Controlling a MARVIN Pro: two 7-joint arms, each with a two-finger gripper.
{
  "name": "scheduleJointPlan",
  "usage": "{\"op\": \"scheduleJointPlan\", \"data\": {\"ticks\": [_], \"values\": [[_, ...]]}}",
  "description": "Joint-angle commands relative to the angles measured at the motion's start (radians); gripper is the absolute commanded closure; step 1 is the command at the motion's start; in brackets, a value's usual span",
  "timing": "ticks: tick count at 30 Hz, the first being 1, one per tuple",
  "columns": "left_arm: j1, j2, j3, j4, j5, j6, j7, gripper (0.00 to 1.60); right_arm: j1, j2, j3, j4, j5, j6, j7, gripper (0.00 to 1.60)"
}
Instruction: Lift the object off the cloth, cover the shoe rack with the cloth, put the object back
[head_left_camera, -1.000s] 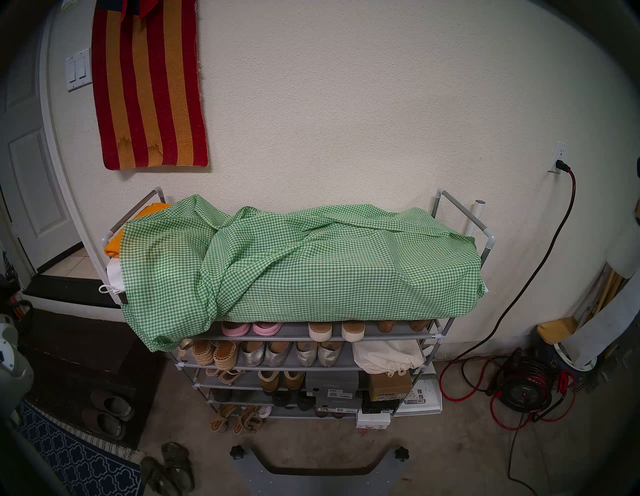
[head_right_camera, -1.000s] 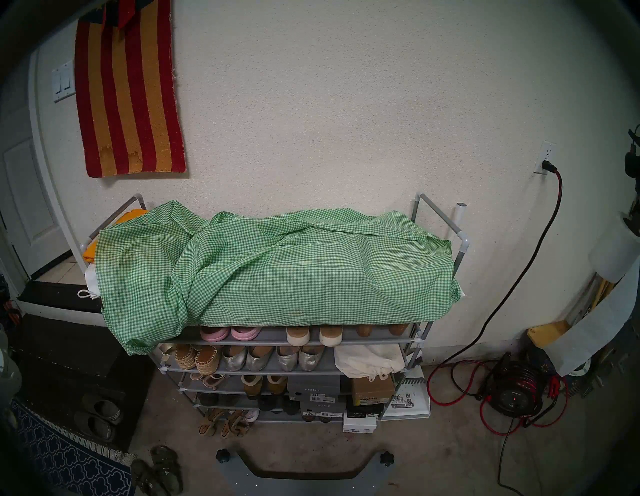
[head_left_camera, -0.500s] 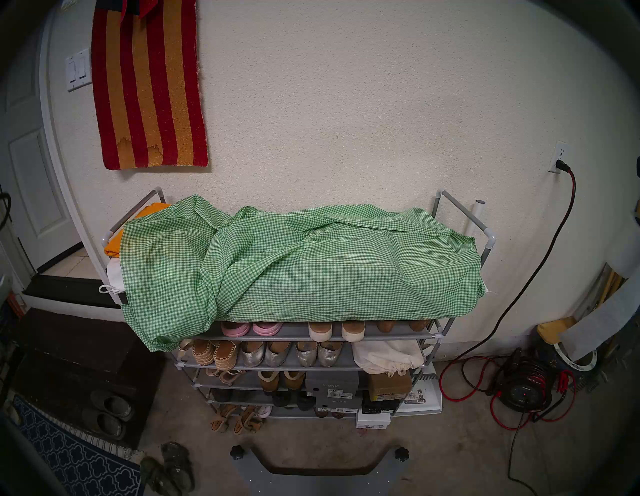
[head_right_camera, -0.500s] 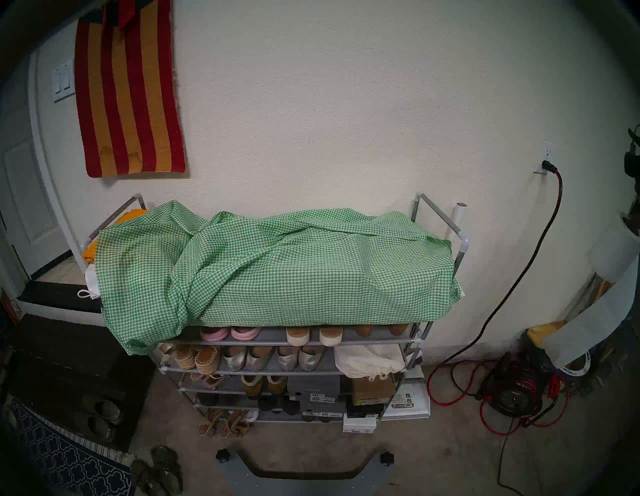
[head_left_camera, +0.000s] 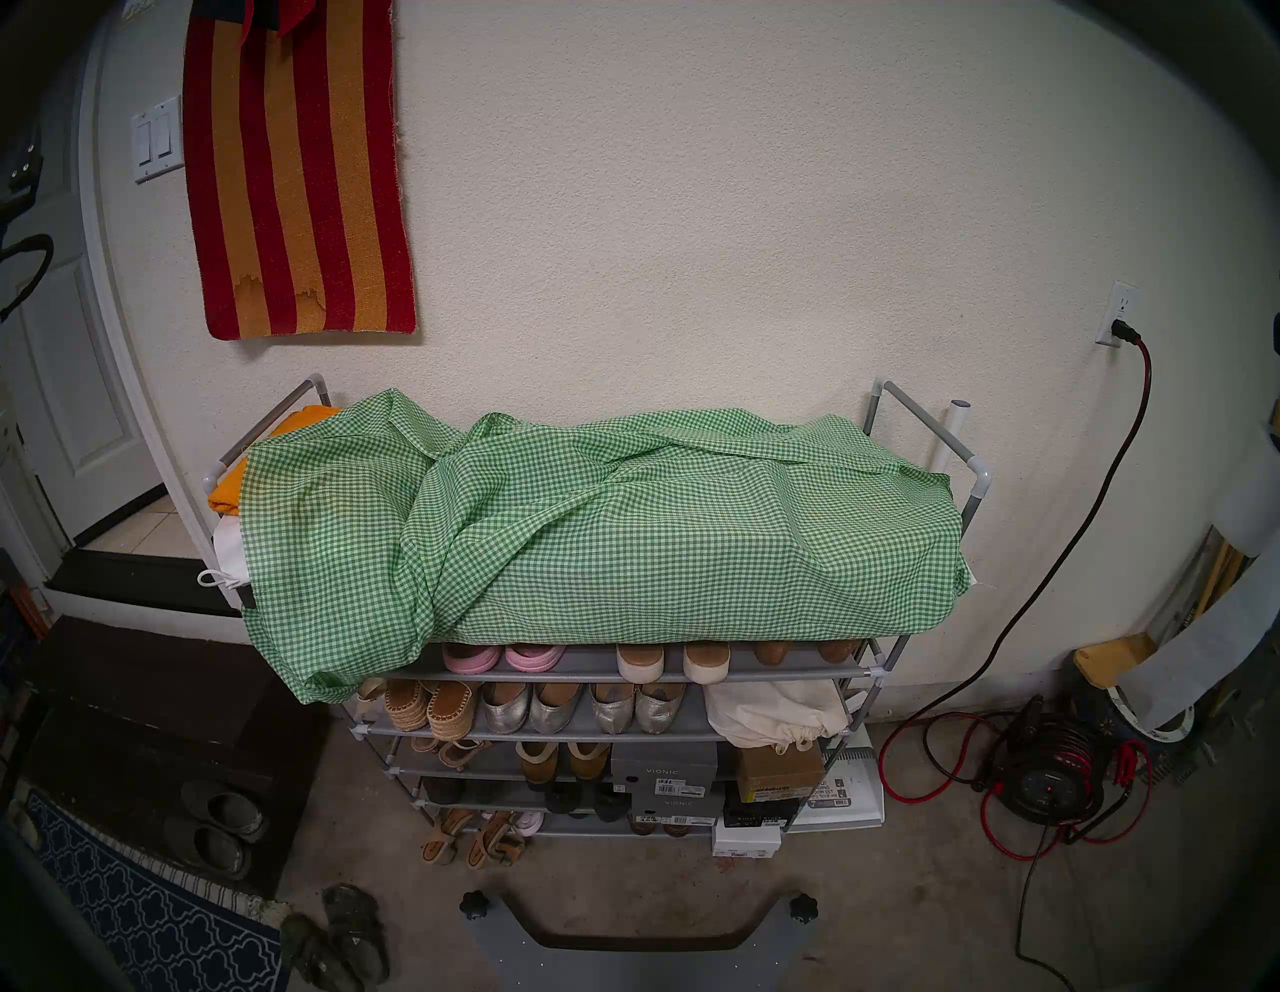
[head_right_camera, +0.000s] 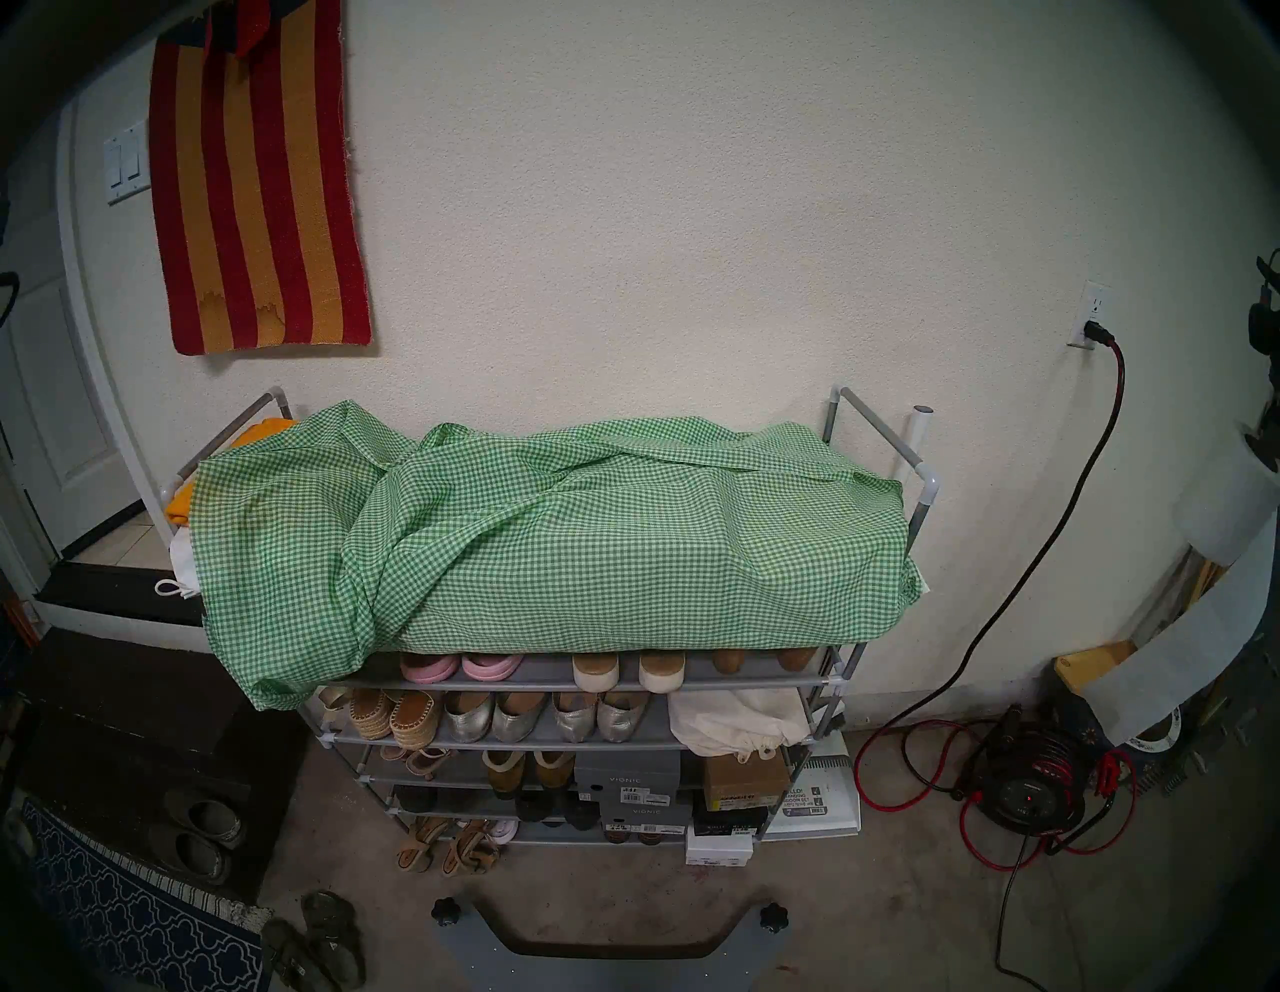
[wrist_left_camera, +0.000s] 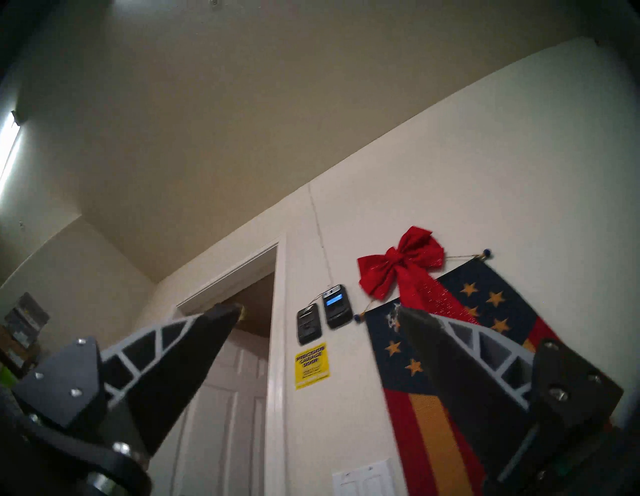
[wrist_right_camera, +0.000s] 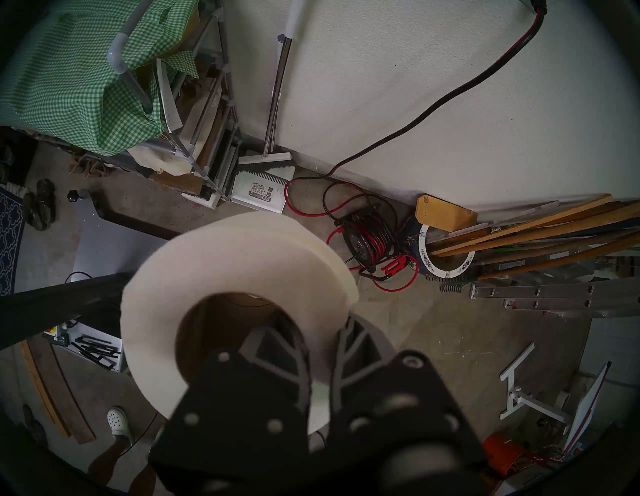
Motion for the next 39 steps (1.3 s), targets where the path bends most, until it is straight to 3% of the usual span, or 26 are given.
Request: {"op": "scheduleJointPlan", "data": {"ticks": [1,10,16,22,32,33,38,39], "values": [[0.012,-0.025,-0.019,-0.093,-0.019,0.060,-0.109,0.00,0.000,-0.005,0.001,0.001,0.000,0.001,0.005,1.60],[0.052,-0.097,-0.002,-0.207,-0.044,0.144,-0.254,0.00,0.000,-0.007,-0.002,0.001,0.004,-0.002,0.008,1.60],[0.061,-0.178,-0.019,-0.309,-0.080,0.190,-0.364,0.00,-0.001,-0.009,-0.004,0.002,0.006,-0.004,0.011,1.60],[0.031,-0.248,-0.092,-0.376,-0.185,0.233,-0.438,0.00,-0.004,-0.012,-0.006,0.003,0.008,-0.006,0.014,1.60],[0.045,-0.350,-0.202,-0.449,-0.377,0.428,-0.636,0.00,-0.009,-0.017,-0.009,0.006,0.011,-0.009,0.020,1.60],[0.055,-0.351,-0.210,-0.450,-0.391,0.422,-0.637,0.00,-0.010,-0.018,-0.010,0.006,0.011,-0.009,0.021,1.60],[0.041,-0.384,-0.219,-0.456,-0.485,0.538,-0.758,0.00,-0.014,-0.021,-0.011,0.009,0.012,-0.011,0.025,1.60],[0.050,-0.382,-0.219,-0.456,-0.494,0.527,-0.748,0.00,-0.015,-0.021,-0.011,0.010,0.013,-0.011,0.026,1.60]]}}
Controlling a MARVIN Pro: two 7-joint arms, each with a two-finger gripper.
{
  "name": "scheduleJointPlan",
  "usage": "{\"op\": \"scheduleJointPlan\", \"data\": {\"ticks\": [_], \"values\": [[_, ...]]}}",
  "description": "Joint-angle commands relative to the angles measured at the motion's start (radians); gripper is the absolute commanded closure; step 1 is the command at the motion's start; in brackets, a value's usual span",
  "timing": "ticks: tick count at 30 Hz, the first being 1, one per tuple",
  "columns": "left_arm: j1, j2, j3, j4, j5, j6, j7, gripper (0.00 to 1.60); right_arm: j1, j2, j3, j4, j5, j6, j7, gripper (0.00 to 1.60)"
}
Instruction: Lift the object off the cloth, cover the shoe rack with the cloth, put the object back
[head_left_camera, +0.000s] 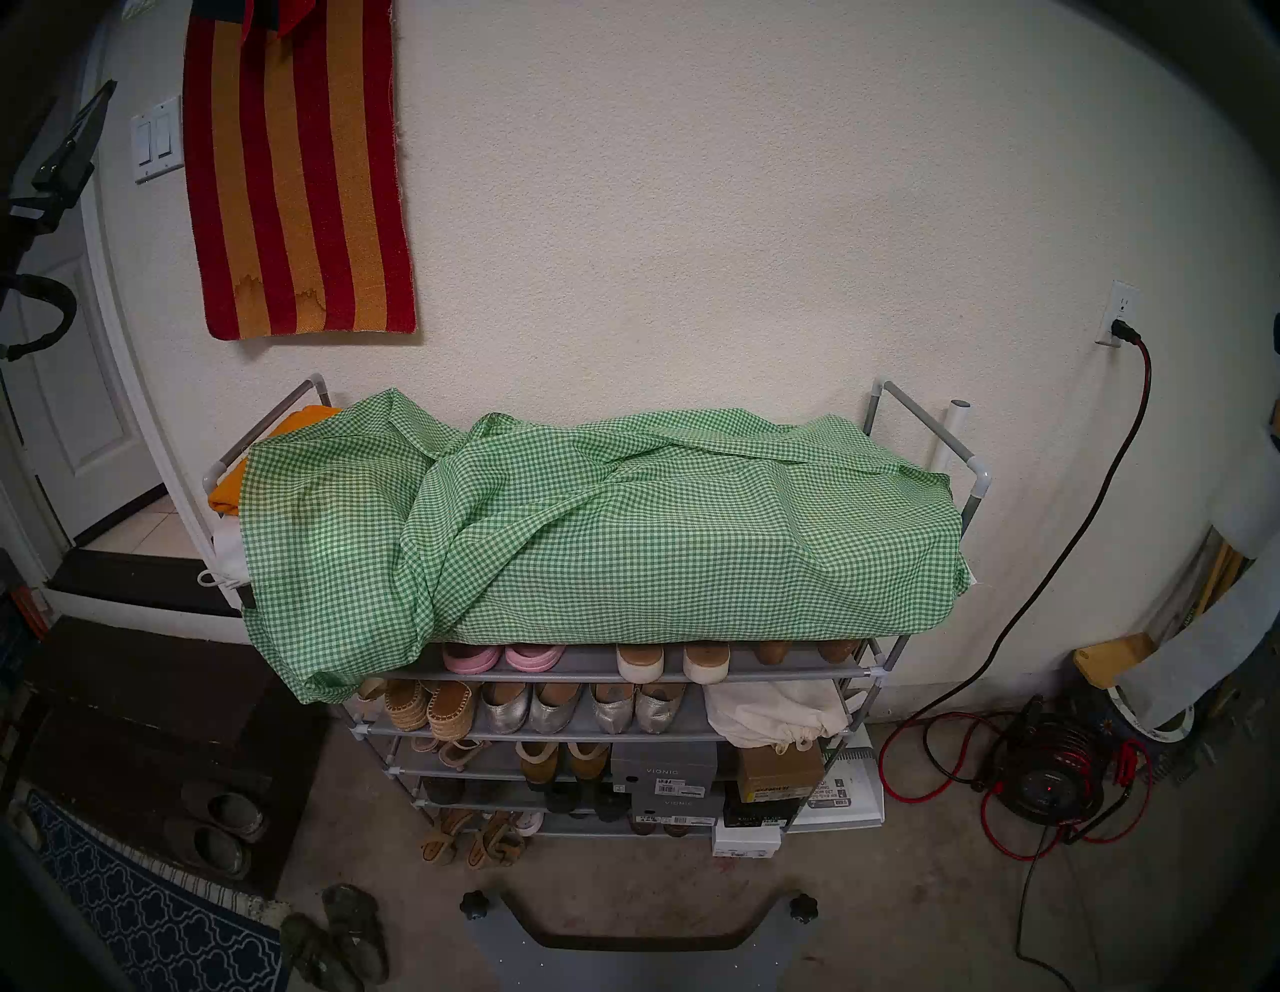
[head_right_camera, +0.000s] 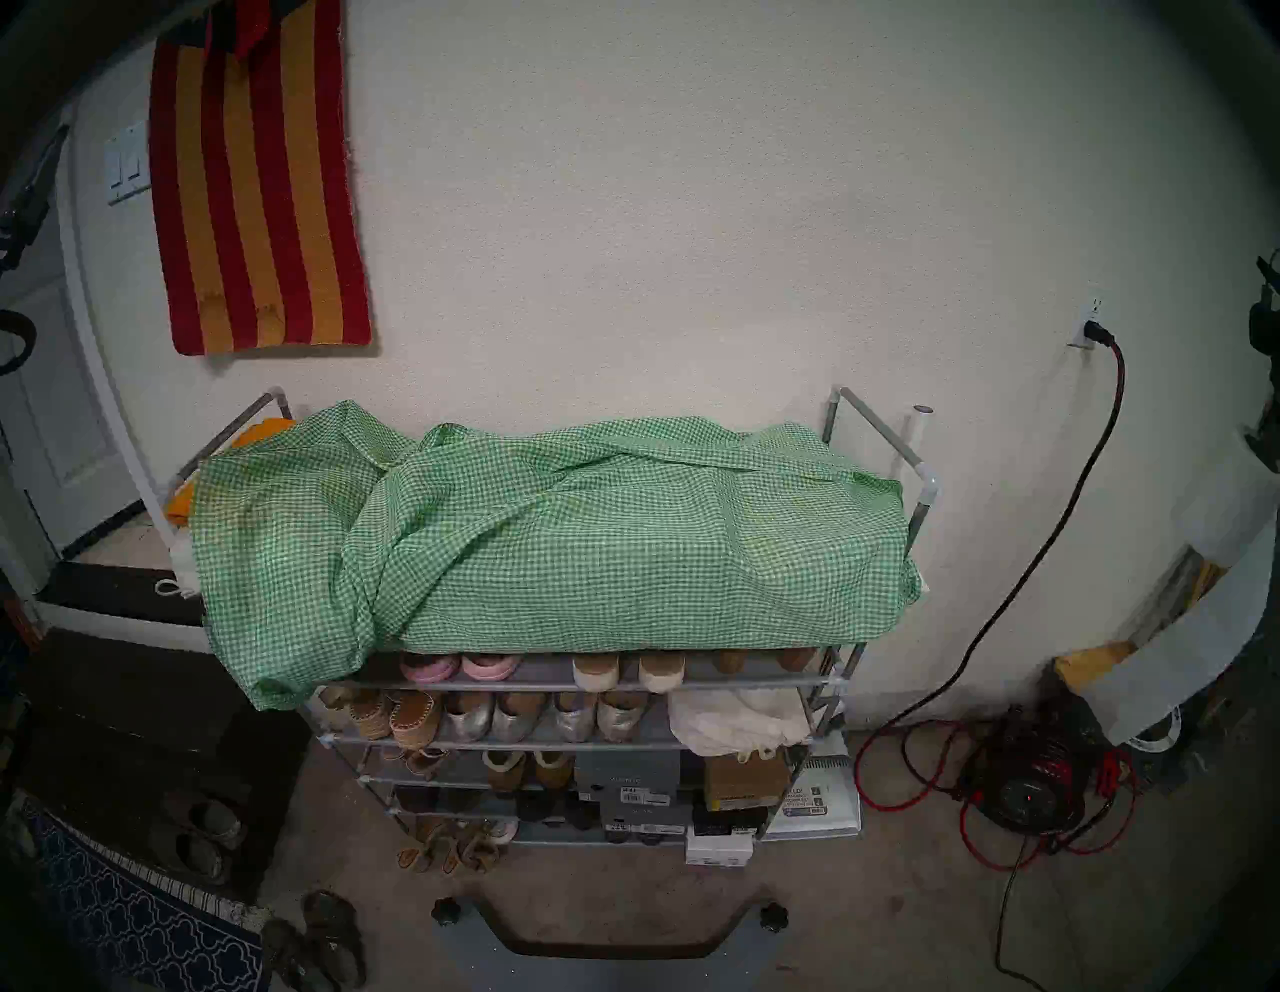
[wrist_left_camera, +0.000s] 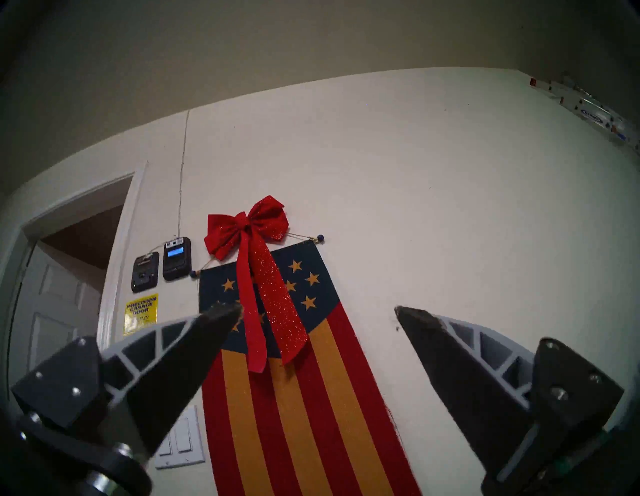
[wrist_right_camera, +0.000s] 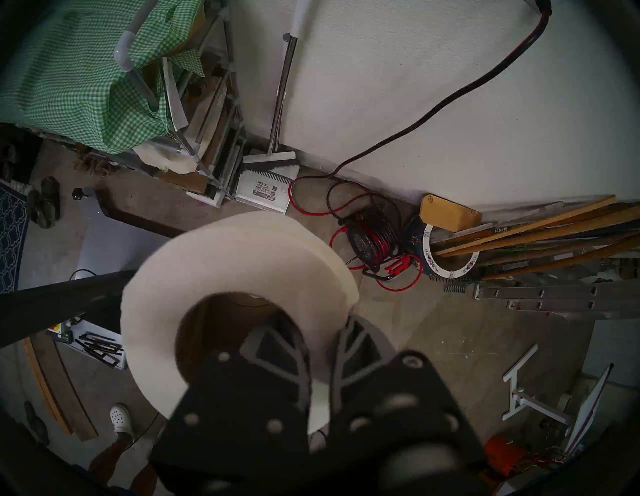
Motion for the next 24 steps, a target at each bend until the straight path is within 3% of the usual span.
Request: {"op": "scheduleJointPlan", "data": {"ticks": [1,2,4,8,9,15,17,18,20,22,24], "values": [[0.000,-0.050,-0.022,-0.002,-0.092,0.137,-0.138,0.00,-0.006,-0.008,0.001,0.008,-0.001,0.002,0.012,1.60],[0.022,-0.031,-0.022,0.003,-0.077,0.127,-0.129,0.00,-0.007,-0.009,0.000,0.009,-0.001,0.001,0.012,1.60],[0.032,-0.009,-0.022,0.018,-0.065,0.183,-0.171,0.00,-0.008,-0.010,0.000,0.009,0.000,0.001,0.013,1.60],[0.091,0.073,-0.022,0.046,-0.029,0.231,-0.143,0.00,-0.009,-0.011,-0.002,0.009,0.003,-0.001,0.011,1.60],[0.089,0.097,-0.022,0.055,-0.025,0.270,-0.145,0.00,-0.009,-0.011,-0.002,0.009,0.003,-0.001,0.011,1.60],[0.117,0.162,-0.022,0.055,0.070,0.381,-0.122,0.00,-0.012,-0.013,-0.004,0.010,0.007,-0.004,0.011,1.60],[0.124,0.162,-0.022,0.050,0.085,0.387,-0.118,0.00,-0.012,-0.013,-0.004,0.010,0.007,-0.004,0.010,1.60],[0.128,0.202,-0.022,0.063,0.105,0.448,-0.115,0.00,-0.012,-0.014,-0.005,0.010,0.008,-0.005,0.011,1.60],[0.146,0.199,-0.022,0.049,0.150,0.445,-0.112,0.00,-0.013,-0.014,-0.005,0.010,0.009,-0.006,0.011,1.60],[0.168,0.245,-0.014,0.050,0.209,0.516,-0.099,0.00,-0.014,-0.015,-0.006,0.011,0.010,-0.007,0.011,1.60],[0.175,0.249,-0.008,0.047,0.225,0.526,-0.097,0.00,-0.014,-0.016,-0.007,0.011,0.011,-0.007,0.012,1.60]]}}
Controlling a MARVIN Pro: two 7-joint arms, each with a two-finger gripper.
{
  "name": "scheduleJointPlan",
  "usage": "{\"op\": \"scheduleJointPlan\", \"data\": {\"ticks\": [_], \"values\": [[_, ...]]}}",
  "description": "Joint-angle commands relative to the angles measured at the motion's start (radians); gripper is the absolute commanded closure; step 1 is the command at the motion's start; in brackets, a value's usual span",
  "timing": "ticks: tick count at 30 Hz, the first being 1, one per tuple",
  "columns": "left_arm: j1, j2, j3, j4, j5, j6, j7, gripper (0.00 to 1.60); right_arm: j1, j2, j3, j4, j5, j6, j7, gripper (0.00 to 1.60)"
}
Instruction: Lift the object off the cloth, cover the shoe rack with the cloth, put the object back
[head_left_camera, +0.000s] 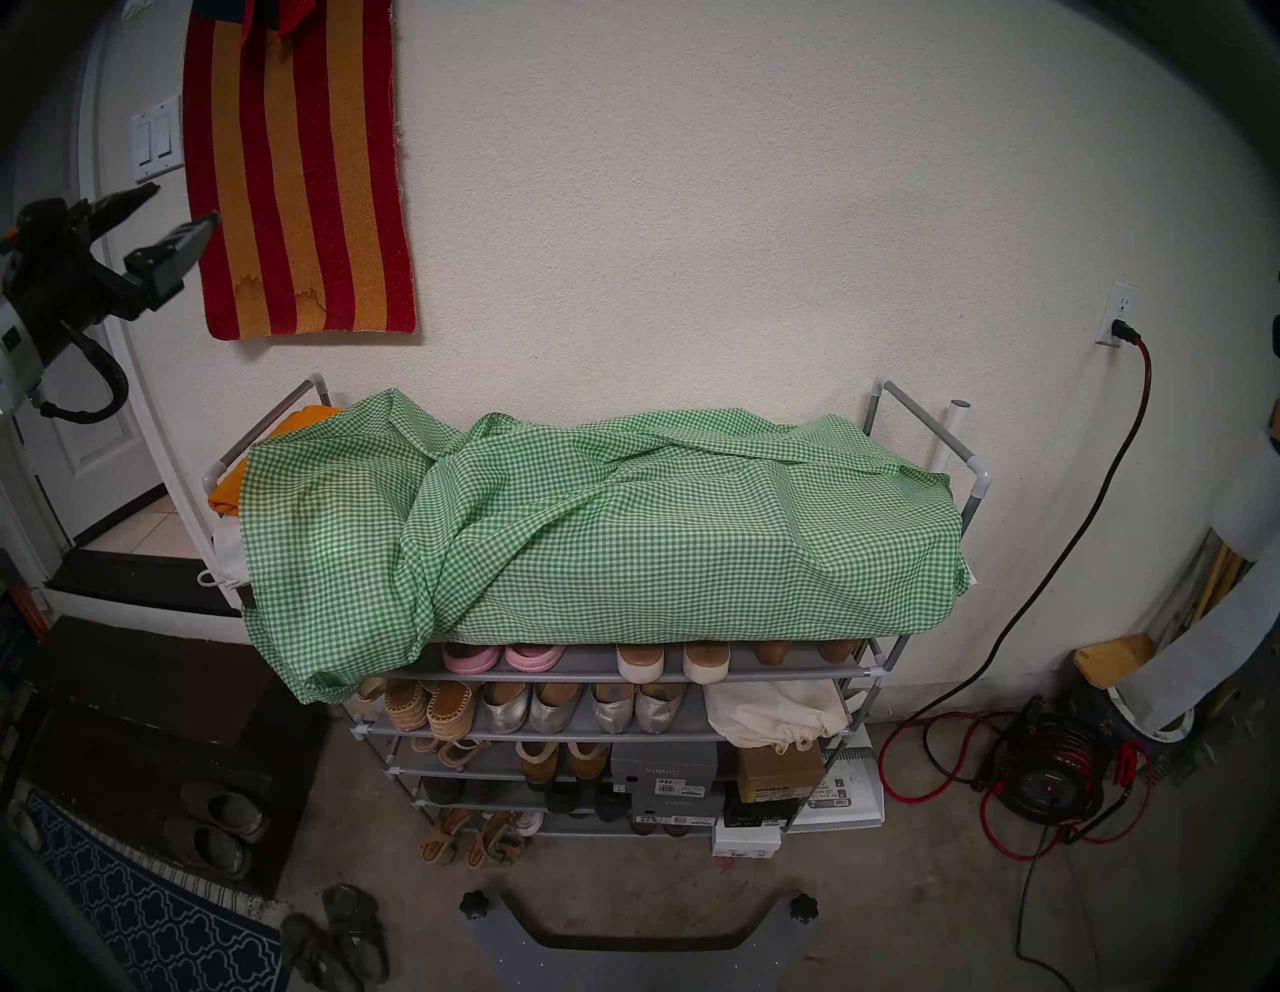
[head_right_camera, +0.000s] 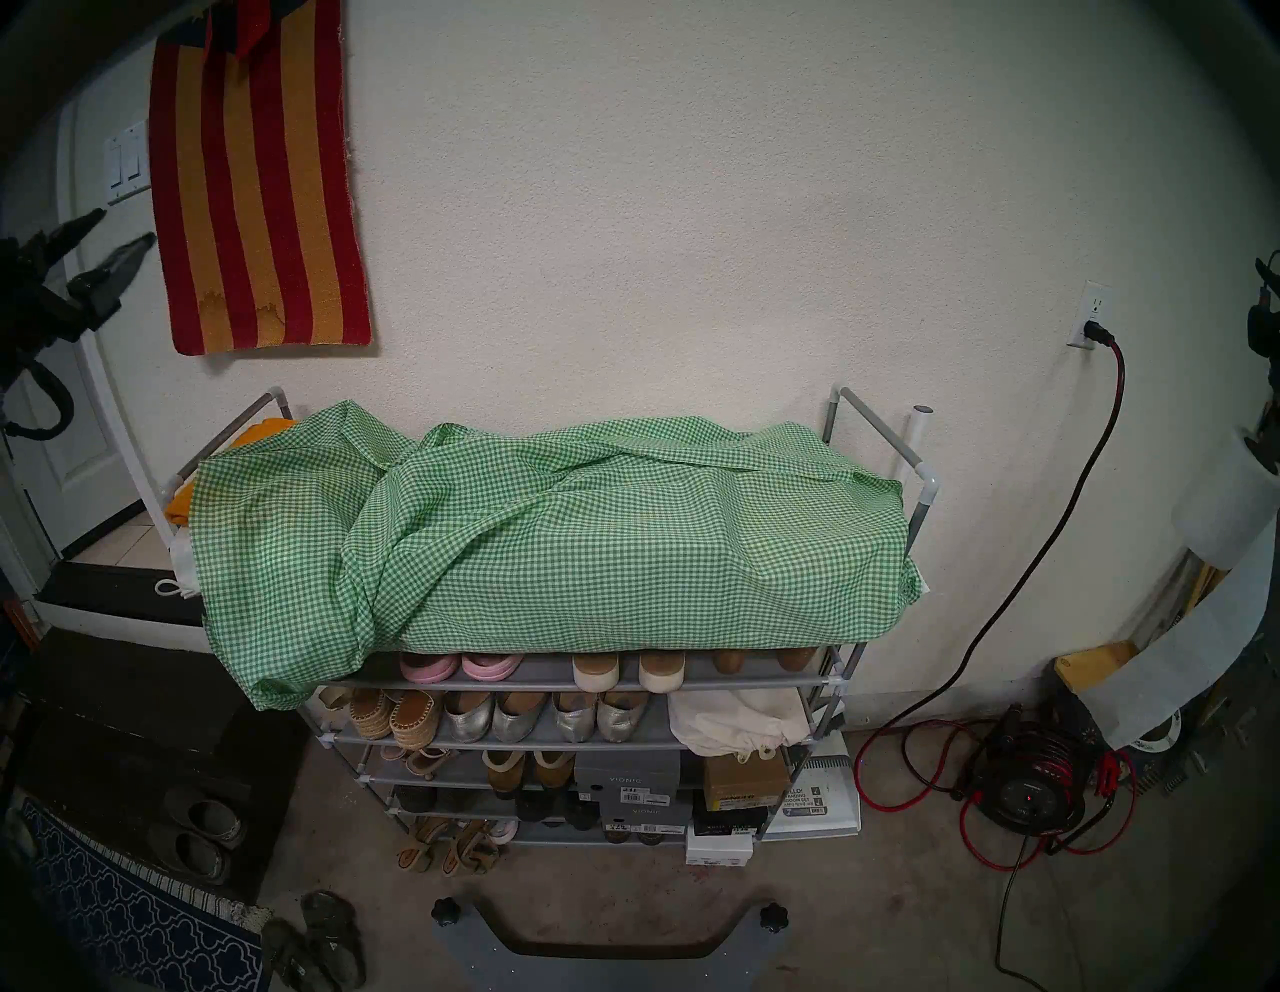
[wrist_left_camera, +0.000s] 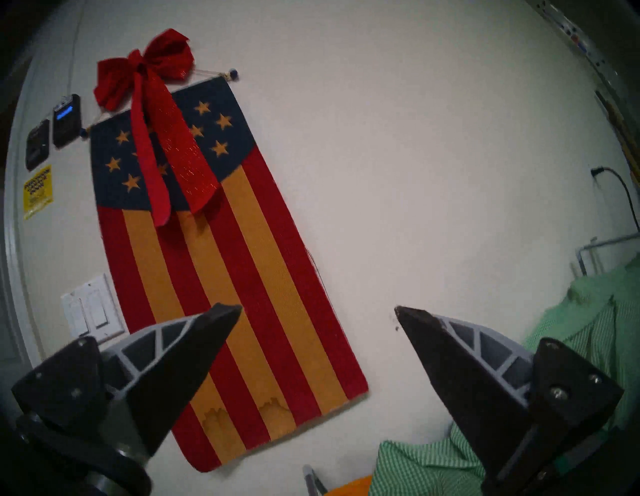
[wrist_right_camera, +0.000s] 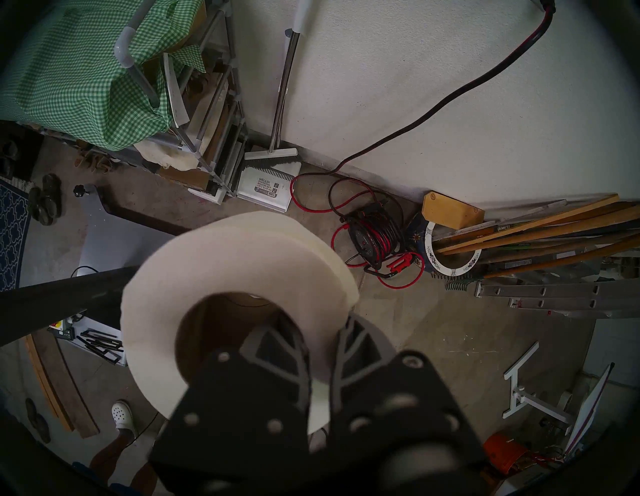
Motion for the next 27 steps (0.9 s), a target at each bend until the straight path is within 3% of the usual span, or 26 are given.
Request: {"op": "scheduleJointPlan", "data": {"ticks": [1,10,13,16,19,24,27], "values": [[0.072,0.114,0.012,-0.008,0.113,0.120,0.021,0.00,0.002,-0.006,0.000,0.006,0.000,0.001,0.004,1.60],[0.129,0.180,0.065,0.028,0.320,0.284,0.005,0.00,-0.002,-0.009,-0.003,0.008,0.004,-0.002,0.008,1.60],[0.136,0.197,0.093,0.034,0.431,0.368,-0.011,0.00,-0.004,-0.011,-0.004,0.010,0.006,-0.004,0.010,1.60],[0.125,0.204,0.102,0.043,0.474,0.400,-0.021,0.00,-0.005,-0.012,-0.005,0.011,0.006,-0.004,0.012,1.60],[0.088,0.211,0.104,0.064,0.490,0.428,-0.062,0.00,-0.007,-0.013,-0.005,0.013,0.008,-0.005,0.013,1.60],[0.008,0.221,0.053,0.083,0.364,0.393,-0.130,0.00,-0.008,-0.014,-0.007,0.013,0.010,-0.008,0.013,1.60],[-0.023,0.225,0.022,0.076,0.357,0.412,-0.161,0.00,-0.009,-0.015,-0.007,0.013,0.011,-0.009,0.013,1.60]]}}
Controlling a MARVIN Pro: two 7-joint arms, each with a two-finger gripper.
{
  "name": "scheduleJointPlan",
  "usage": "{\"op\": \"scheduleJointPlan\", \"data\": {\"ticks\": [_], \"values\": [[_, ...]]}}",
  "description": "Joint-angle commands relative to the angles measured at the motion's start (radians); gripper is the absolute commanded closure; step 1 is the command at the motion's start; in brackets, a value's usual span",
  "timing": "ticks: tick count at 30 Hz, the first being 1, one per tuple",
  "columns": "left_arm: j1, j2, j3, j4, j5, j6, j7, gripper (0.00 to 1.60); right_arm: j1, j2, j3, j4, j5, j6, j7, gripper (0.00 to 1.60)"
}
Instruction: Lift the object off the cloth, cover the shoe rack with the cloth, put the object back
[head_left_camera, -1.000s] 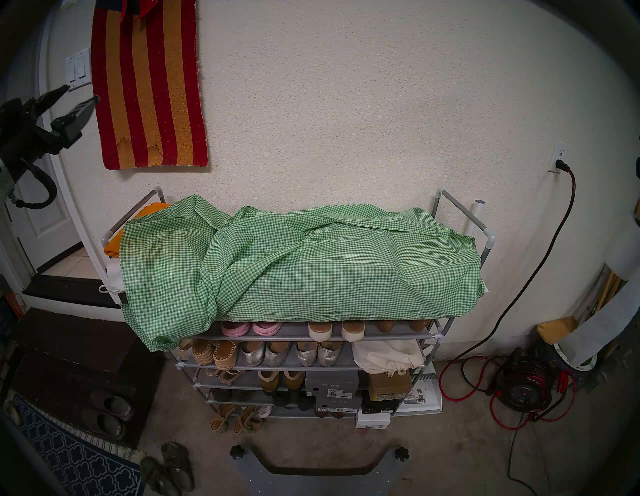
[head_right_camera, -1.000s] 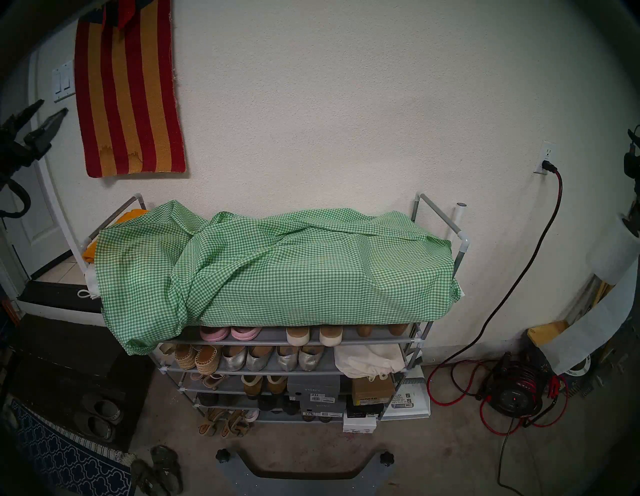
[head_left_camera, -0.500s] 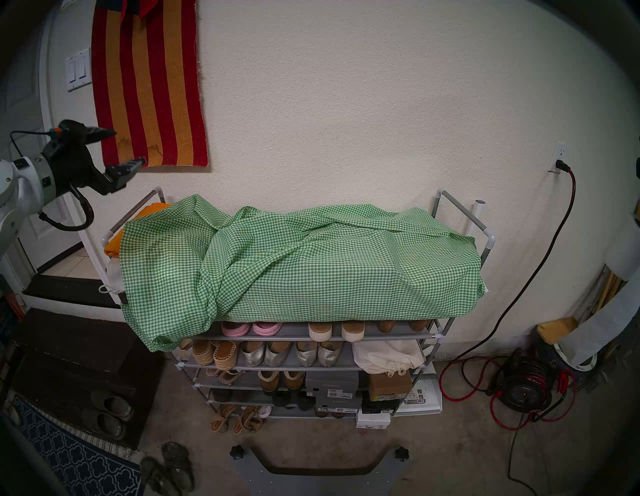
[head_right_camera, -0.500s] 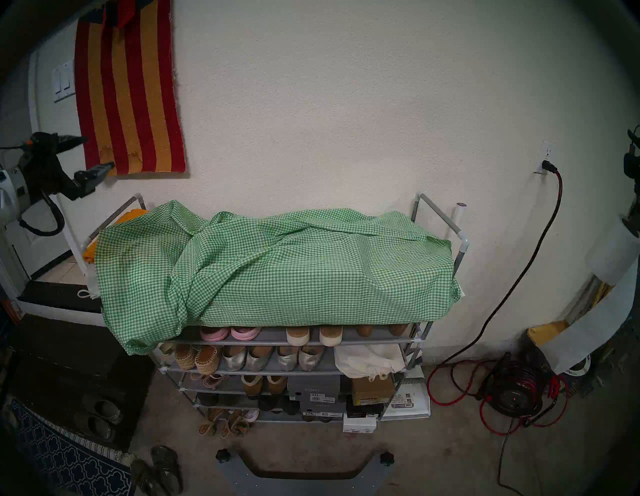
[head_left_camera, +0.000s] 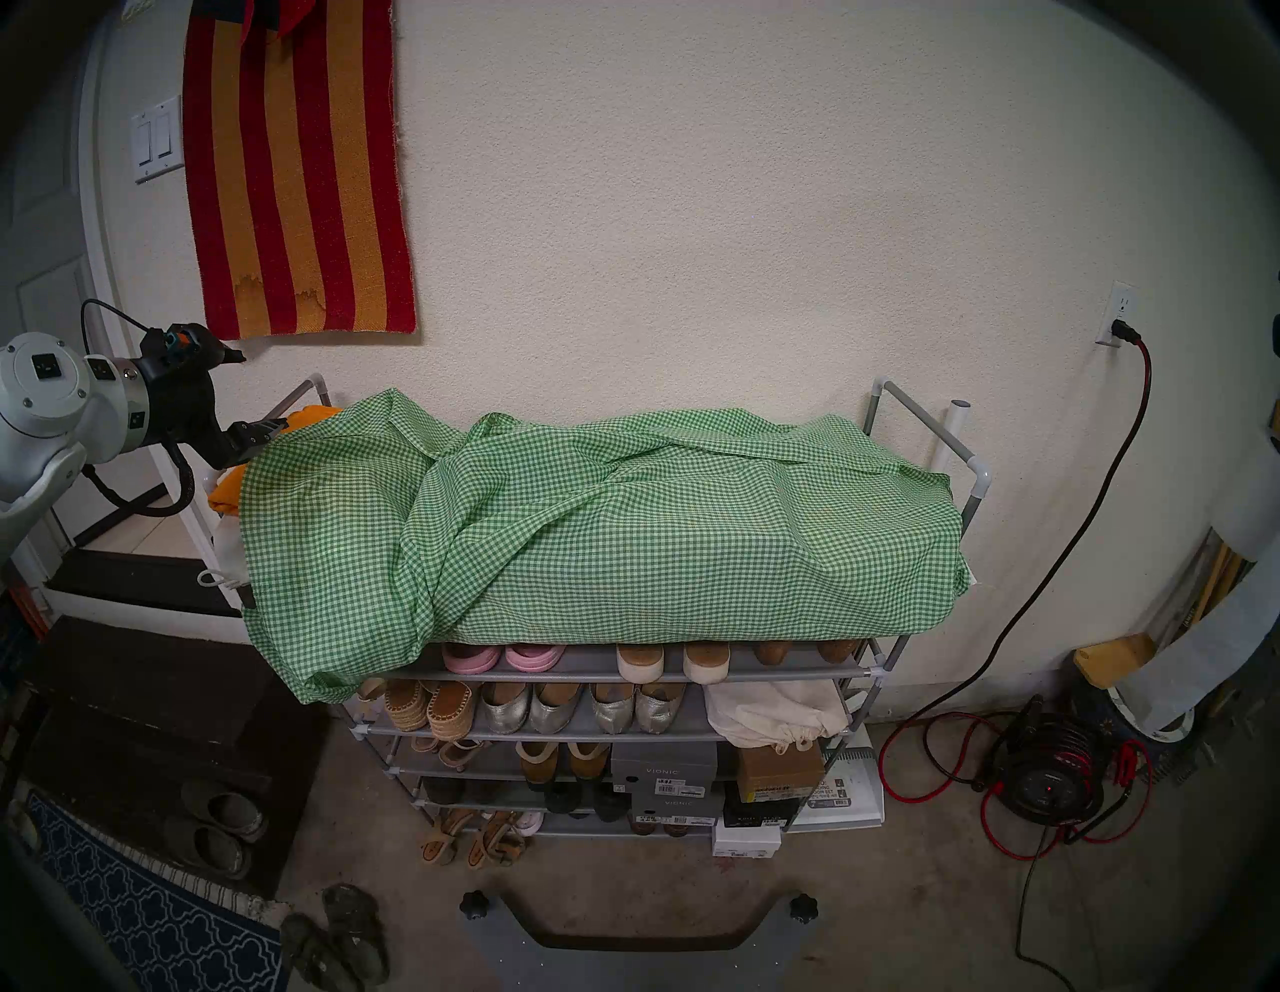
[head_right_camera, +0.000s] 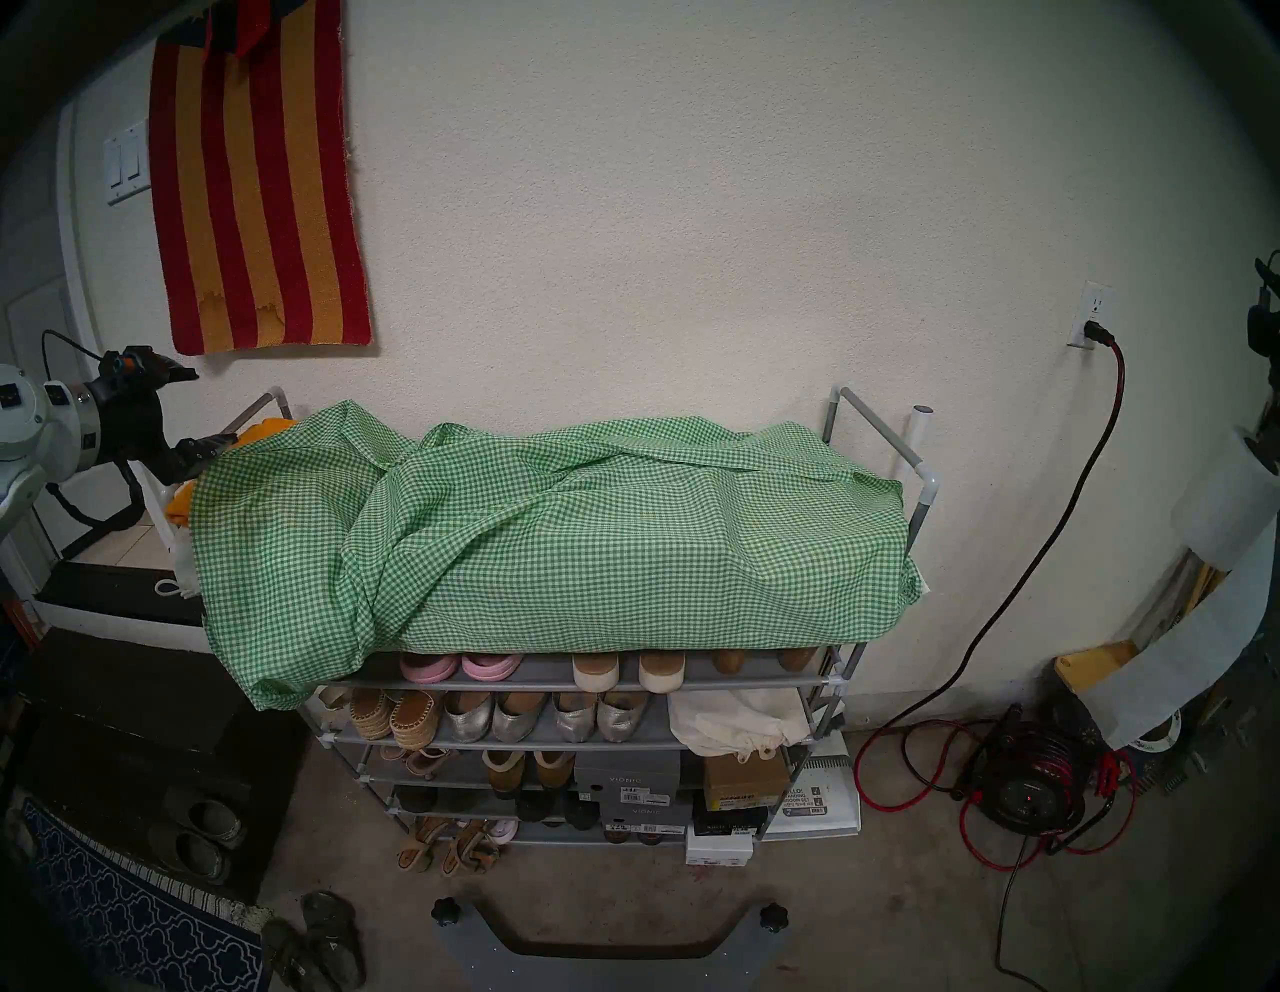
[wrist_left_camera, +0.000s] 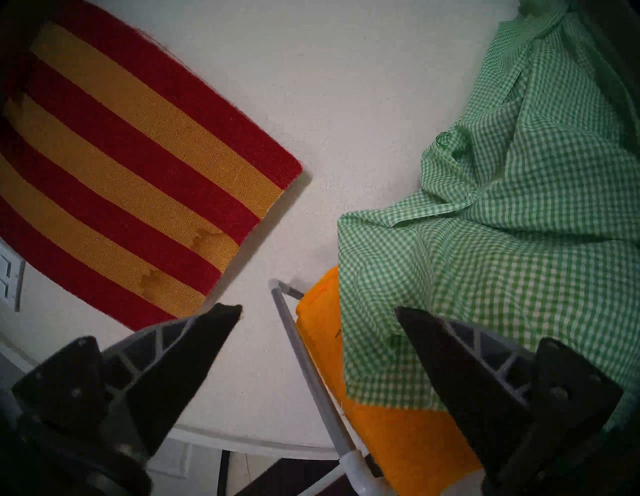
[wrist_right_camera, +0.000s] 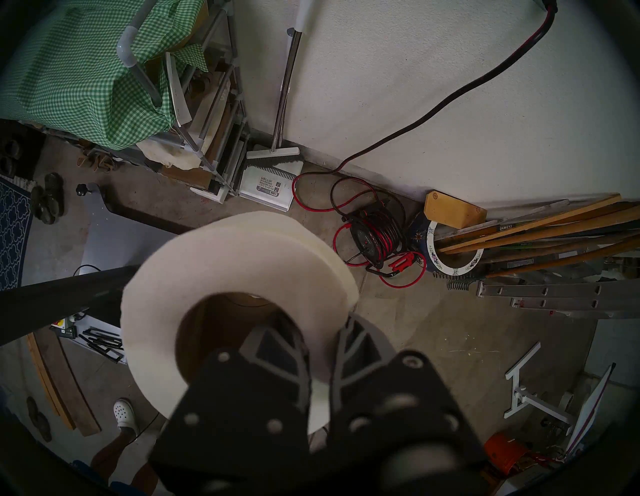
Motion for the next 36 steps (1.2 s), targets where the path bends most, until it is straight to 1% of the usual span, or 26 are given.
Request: {"op": "scheduleJointPlan", "data": {"ticks": [1,3,9,13,21,36], "values": [[-0.091,0.025,-0.068,0.001,-0.073,0.015,-0.062,0.00,0.002,-0.005,0.000,0.006,0.000,0.001,0.003,1.60],[-0.090,0.027,-0.054,0.002,-0.081,0.019,-0.075,0.00,0.001,-0.006,-0.001,0.007,0.001,0.001,0.004,1.60],[-0.067,0.035,0.011,0.007,-0.093,-0.003,-0.043,0.00,-0.001,-0.008,-0.002,0.007,0.003,-0.002,0.005,1.60],[-0.075,0.038,0.046,0.008,-0.101,-0.006,-0.038,0.00,-0.002,-0.009,-0.004,0.008,0.005,-0.003,0.005,1.60],[-0.112,0.042,0.074,0.001,-0.125,-0.007,-0.034,0.00,-0.004,-0.011,-0.006,0.008,0.008,-0.007,0.007,1.60],[-0.116,0.047,0.179,-0.005,-0.139,-0.038,0.010,0.00,-0.007,-0.014,-0.010,0.009,0.015,-0.013,0.012,1.60]]}}
